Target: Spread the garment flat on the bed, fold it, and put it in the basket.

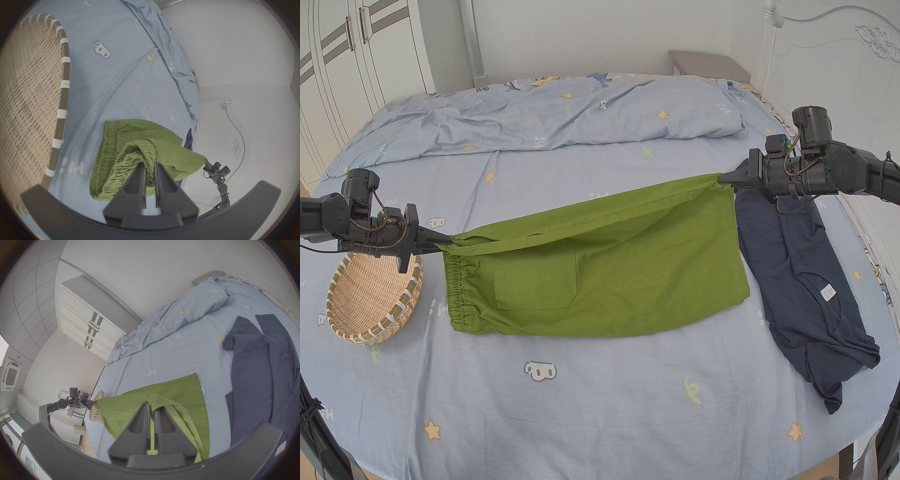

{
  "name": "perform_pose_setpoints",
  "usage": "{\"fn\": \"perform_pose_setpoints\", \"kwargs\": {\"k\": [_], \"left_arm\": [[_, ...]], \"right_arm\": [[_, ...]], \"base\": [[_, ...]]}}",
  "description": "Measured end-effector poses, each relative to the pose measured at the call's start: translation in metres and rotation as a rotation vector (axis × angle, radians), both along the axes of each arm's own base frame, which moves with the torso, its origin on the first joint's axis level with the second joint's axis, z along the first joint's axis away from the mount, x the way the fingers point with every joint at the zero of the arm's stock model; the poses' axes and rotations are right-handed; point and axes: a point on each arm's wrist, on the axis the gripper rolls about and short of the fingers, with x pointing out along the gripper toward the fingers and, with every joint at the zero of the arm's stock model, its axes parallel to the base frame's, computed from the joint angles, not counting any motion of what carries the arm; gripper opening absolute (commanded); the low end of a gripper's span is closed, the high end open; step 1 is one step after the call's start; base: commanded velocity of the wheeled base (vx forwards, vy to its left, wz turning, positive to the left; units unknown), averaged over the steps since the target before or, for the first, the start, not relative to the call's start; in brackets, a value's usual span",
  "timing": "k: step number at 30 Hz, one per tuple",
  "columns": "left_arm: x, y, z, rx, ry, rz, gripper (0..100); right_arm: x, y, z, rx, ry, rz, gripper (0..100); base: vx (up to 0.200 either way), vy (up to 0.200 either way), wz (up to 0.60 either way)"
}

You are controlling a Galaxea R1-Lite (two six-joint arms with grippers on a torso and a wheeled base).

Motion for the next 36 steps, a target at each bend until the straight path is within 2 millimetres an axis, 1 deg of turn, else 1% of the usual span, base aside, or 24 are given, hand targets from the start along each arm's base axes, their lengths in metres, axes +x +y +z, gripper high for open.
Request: {"fn": "perform_pose_setpoints", "kwargs": {"k": [6,19,27,32,33,36], "left_arm": [[0.008,0.003,-0.004,0.001,-0.002,0.003,0],[0.018,0.006,-0.014,-0.001,0.008,0.005,0],[0.024,0.003,-0.019,-0.002,0.017,-0.003,0],[0.027,0.003,-0.022,-0.003,0.021,-0.005,0],[0.027,0.003,-0.022,-0.003,0.02,-0.006,100],[0.028,0.002,-0.023,-0.002,0.021,-0.008,100]], "right_arm": [[0.015,-0.002,-0.01,0.003,-0.012,-0.009,0],[0.033,-0.003,-0.035,0.006,0.011,-0.019,0],[0.04,0.0,-0.051,-0.003,0.041,-0.022,0],[0.043,0.0,-0.056,-0.005,0.052,-0.023,0],[0.043,0.0,-0.057,-0.007,0.054,-0.025,100],[0.045,0.002,-0.062,-0.019,0.061,-0.035,100]], "base": [[0.0,0.0,0.0],[0.0,0.0,0.0],[0.0,0.0,0.0],[0.0,0.0,0.0],[0.0,0.0,0.0],[0.0,0.0,0.0]]}}
